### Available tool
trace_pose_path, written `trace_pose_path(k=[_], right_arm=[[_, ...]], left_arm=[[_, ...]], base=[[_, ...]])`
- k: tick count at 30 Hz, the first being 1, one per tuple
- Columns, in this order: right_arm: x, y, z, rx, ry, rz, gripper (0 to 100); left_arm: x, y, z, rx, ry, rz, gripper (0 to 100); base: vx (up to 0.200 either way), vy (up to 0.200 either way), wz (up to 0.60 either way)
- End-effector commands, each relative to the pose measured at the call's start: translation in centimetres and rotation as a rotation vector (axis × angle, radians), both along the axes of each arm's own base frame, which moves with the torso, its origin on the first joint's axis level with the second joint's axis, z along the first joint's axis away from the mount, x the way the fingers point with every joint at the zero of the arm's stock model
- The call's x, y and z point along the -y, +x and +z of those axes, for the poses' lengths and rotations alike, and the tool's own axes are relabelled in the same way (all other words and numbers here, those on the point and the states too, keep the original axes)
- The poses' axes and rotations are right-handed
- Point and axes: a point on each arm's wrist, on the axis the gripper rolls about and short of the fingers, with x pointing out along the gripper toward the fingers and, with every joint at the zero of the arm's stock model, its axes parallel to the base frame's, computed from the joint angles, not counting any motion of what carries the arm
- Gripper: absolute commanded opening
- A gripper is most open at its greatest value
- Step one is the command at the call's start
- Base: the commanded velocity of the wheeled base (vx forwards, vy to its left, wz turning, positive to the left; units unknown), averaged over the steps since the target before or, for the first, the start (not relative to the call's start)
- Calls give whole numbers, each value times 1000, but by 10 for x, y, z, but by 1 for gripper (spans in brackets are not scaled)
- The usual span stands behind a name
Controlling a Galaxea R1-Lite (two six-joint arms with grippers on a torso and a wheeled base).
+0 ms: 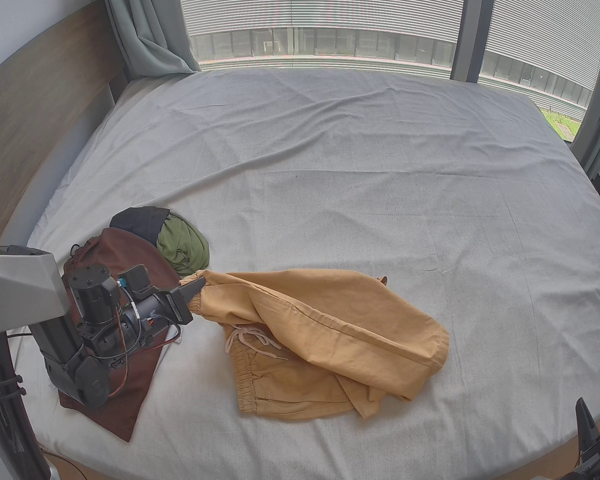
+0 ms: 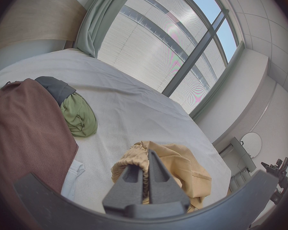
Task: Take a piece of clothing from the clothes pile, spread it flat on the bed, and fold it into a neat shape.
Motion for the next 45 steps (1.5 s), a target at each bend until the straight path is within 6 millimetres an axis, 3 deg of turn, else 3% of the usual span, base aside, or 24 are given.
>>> trace_pose_path(k=[1, 22, 23, 25, 27, 29, 39, 45], right_arm=[[0, 0, -5, 0, -1, 1, 100], [0, 0, -4, 5, -6, 2, 100], [0, -1, 0, 25, -7, 4, 100], [0, -9, 33, 144, -7, -3, 100], [-1, -9, 65, 158, -11, -5, 100], [0, -4, 83, 149, -10, 0, 100], [0, 19, 91, 23, 34, 33, 100], [-1, 46, 99, -110, 80, 53, 100]], left_arm=[[2, 0, -4, -12, 2, -4, 0], [7, -1, -6, -17, 6, -20, 0], [7, -1, -6, -17, 6, -20, 0], [6, -1, -6, -17, 6, -18, 0], [6, 0, -6, -13, 6, -18, 0], [6, -1, -5, -11, 8, -19, 0], [6, 0, -5, -4, 17, -20, 0], [6, 0, -4, 3, 23, -21, 0]], base=[[0, 0, 0], [0, 0, 0], [0, 0, 0], [0, 0, 0], [0, 0, 0], [0, 0, 0], [0, 0, 0], [0, 0, 0]])
